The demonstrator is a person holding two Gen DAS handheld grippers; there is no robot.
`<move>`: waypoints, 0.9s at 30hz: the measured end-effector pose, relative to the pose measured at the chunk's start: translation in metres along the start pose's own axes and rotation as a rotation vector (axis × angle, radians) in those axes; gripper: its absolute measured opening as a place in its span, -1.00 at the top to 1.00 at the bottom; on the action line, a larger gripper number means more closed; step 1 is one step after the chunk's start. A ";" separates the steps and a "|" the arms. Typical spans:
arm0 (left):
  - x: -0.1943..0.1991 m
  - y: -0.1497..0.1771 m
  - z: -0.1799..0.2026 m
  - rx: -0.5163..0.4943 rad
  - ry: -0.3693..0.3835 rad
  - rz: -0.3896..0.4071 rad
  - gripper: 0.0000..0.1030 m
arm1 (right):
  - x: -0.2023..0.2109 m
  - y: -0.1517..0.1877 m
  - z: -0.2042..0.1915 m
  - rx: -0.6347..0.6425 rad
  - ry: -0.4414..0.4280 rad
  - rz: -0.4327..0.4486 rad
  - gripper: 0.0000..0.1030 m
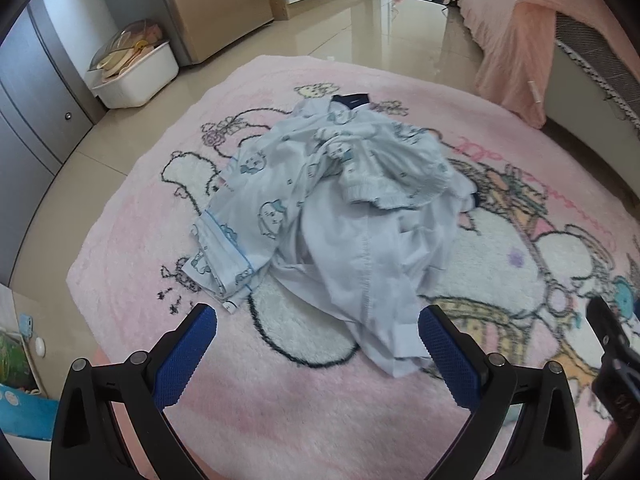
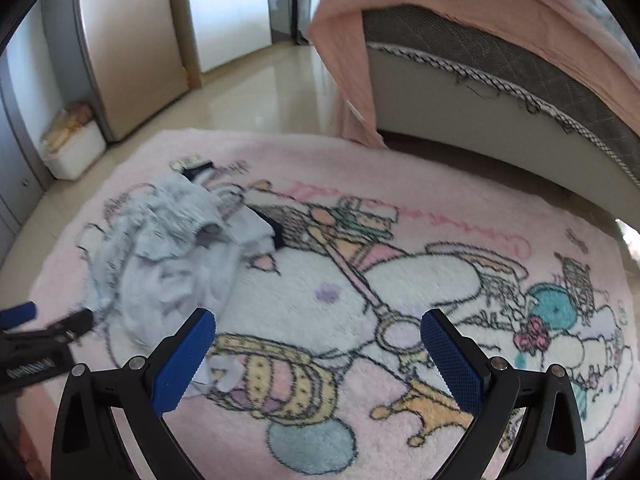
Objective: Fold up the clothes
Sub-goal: 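Lower both tools over the pajama pile toward the elastic pant waistband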
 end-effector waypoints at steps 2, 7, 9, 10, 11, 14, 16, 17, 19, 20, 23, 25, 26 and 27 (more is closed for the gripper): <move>-0.010 0.002 -0.005 0.001 -0.027 0.001 -1.00 | -0.010 0.013 0.006 0.027 0.137 -0.011 -1.00; -0.034 0.005 -0.015 -0.010 -0.065 0.011 -1.00 | -0.026 0.031 0.002 0.109 0.241 -0.005 -1.00; -0.041 0.005 -0.017 -0.029 -0.084 0.038 -1.00 | -0.026 0.030 -0.008 0.170 0.255 0.059 -1.00; -0.044 0.005 -0.017 -0.041 -0.095 0.050 -1.00 | -0.024 0.027 -0.013 0.218 0.291 0.118 -1.00; -0.047 0.005 -0.017 -0.060 -0.105 0.062 -1.00 | -0.022 0.025 -0.019 0.265 0.327 0.176 -1.00; -0.056 0.007 -0.014 -0.107 -0.115 0.078 -1.00 | -0.023 0.023 -0.033 0.378 0.371 0.277 -1.00; -0.060 0.009 -0.013 -0.123 -0.108 0.079 -1.00 | -0.033 0.023 -0.039 0.376 0.290 0.236 -1.00; -0.062 0.010 -0.012 -0.123 -0.101 0.077 -1.00 | -0.036 0.023 -0.041 0.361 0.248 0.218 -1.00; -0.066 0.013 -0.012 -0.124 -0.085 0.075 -1.00 | -0.042 0.024 -0.044 0.308 0.157 0.184 -1.00; -0.068 0.015 -0.012 -0.125 -0.077 0.074 -1.00 | -0.044 0.024 -0.046 0.287 0.110 0.171 -1.00; -0.076 0.018 -0.016 -0.087 -0.030 0.060 -1.00 | -0.046 0.021 -0.058 0.249 -0.029 0.147 -1.00; -0.079 0.018 -0.019 -0.055 0.008 0.051 -1.00 | -0.048 0.020 -0.071 0.236 -0.084 0.128 -1.00; -0.079 0.019 -0.020 -0.040 0.025 0.050 -1.00 | -0.051 0.020 -0.074 0.224 -0.116 0.109 -1.00; -0.079 0.017 -0.023 -0.026 0.039 0.052 -1.00 | -0.054 0.020 -0.077 0.209 -0.151 0.084 -1.00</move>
Point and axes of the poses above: each gripper's, at about its wrist camera, not at the fingertips, and x roughly against the way its jaws point, z to its right, y to its underside, the point moved 7 cm from there along -x, roughly the way its jaws point
